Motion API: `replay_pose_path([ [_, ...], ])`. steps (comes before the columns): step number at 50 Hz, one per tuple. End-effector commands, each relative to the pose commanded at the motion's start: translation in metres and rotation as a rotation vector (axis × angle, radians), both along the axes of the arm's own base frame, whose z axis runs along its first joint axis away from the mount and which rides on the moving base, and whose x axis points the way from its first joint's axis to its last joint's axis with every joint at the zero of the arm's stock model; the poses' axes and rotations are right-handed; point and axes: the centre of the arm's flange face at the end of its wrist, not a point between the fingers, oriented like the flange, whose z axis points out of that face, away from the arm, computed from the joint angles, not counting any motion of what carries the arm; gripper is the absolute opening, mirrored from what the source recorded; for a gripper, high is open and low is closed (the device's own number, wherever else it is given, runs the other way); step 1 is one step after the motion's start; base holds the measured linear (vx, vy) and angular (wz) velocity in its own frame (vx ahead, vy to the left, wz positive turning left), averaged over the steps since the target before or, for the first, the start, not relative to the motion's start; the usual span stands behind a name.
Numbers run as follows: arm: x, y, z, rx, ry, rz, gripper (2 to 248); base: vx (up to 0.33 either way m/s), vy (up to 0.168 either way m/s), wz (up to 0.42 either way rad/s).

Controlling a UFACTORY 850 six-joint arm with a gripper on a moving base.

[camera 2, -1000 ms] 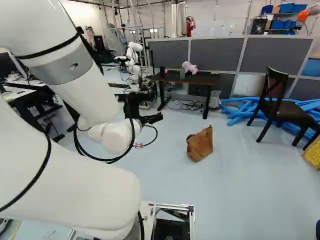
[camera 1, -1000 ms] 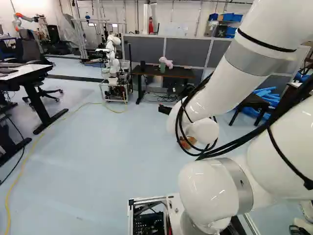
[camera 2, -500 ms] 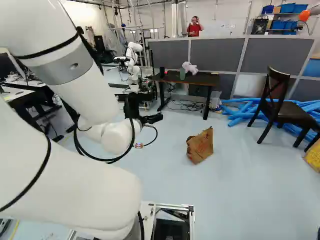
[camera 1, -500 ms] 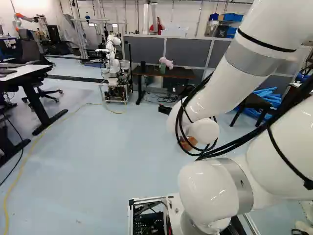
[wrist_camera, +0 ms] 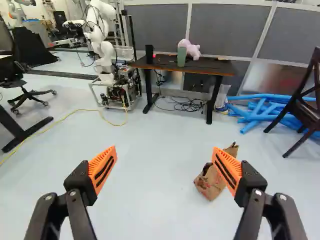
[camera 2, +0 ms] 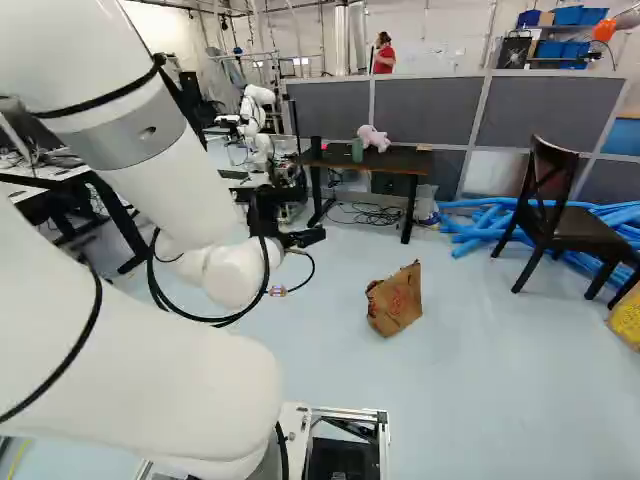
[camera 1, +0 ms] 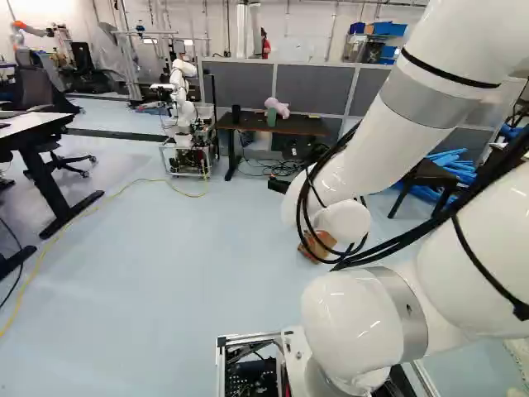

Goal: Pick up the bag on the ground and place it on the table

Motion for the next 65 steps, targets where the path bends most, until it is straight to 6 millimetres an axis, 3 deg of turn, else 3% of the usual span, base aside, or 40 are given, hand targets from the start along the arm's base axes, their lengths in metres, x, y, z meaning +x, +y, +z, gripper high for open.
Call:
replay_pose_path([
  [65,0.0000,0.0000,0.0000,0.000,0.000,0.000,247,0.208,-0.053,-0.223],
])
